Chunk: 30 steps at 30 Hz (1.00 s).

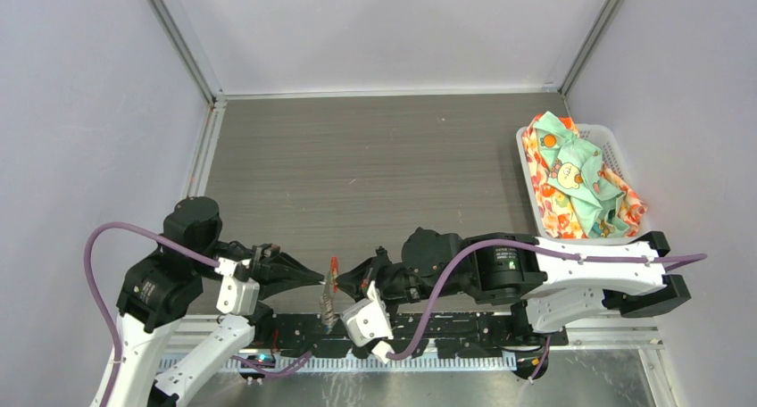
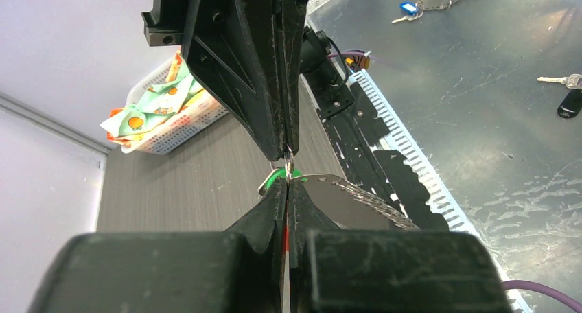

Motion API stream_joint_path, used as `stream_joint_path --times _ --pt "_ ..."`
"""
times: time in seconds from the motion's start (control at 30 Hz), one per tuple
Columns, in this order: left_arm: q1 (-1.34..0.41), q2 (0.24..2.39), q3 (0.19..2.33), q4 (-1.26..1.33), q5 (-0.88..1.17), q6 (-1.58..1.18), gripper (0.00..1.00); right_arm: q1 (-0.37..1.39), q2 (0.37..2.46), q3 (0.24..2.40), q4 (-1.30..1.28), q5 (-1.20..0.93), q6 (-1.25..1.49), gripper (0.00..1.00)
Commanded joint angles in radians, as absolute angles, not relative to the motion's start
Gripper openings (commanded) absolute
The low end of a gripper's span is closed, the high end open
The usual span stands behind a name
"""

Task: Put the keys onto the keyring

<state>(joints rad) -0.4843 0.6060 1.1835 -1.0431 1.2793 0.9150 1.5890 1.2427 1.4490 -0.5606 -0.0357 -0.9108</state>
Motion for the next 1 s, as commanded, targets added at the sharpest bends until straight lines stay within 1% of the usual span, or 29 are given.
stream_joint_path --times 0.0,0.57,0.63,0.97 --pt "-0.482 0.595 1.190 -0.999 1.290 0.897 0.00 1.594 1.237 1.488 -0.512 -0.045 -0.919 0.01" --pt "-0.482 0.599 1.180 -0.997 1.283 0.910 0.00 1.593 1.215 1.479 -0.508 -0.003 -0.919 0.01" --pt "-0.482 0.598 1.178 -0.996 1.284 0.912 0.00 1.593 1.213 1.482 -0.511 0.037 -0.919 0.01" --pt "-0.482 0.601 1.175 -0.996 1.273 0.916 0.00 1.594 1.212 1.485 -0.514 0.028 -0.920 0.01"
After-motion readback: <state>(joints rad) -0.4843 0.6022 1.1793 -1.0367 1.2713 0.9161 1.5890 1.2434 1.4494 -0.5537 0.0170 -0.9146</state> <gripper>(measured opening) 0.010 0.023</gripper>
